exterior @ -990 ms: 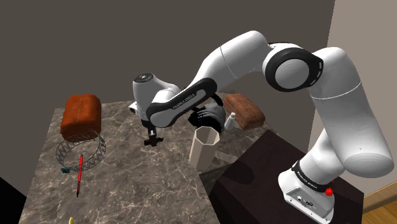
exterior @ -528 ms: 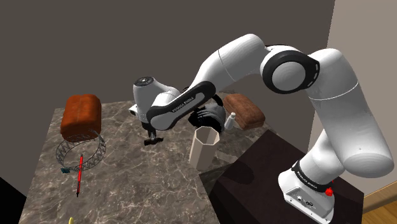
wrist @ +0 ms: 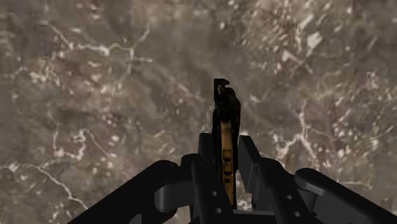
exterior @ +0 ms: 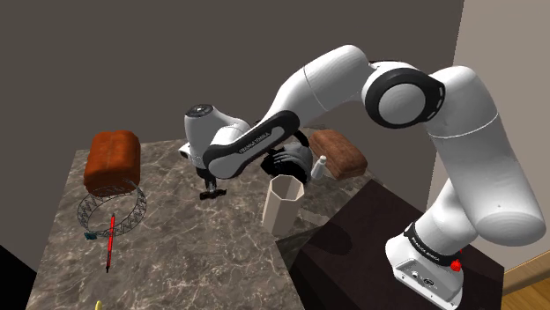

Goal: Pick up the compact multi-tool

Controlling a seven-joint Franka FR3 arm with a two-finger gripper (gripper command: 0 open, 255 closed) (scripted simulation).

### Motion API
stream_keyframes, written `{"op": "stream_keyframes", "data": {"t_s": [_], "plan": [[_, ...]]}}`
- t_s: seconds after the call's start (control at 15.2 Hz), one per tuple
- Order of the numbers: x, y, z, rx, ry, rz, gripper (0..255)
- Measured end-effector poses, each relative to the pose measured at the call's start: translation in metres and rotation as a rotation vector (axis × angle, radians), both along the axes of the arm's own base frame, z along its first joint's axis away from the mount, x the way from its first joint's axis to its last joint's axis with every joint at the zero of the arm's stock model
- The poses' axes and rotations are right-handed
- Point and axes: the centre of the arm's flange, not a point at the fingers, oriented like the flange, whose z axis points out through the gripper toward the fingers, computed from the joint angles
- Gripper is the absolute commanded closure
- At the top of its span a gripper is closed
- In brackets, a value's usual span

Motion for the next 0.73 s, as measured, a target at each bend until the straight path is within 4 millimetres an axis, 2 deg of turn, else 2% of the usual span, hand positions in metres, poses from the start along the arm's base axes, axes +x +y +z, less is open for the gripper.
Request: {"op": "stream_keyframes", "data": {"t_s": [0.73], "plan": [[0.000,0.000,0.057,0.000,0.000,0.000,255]]}}
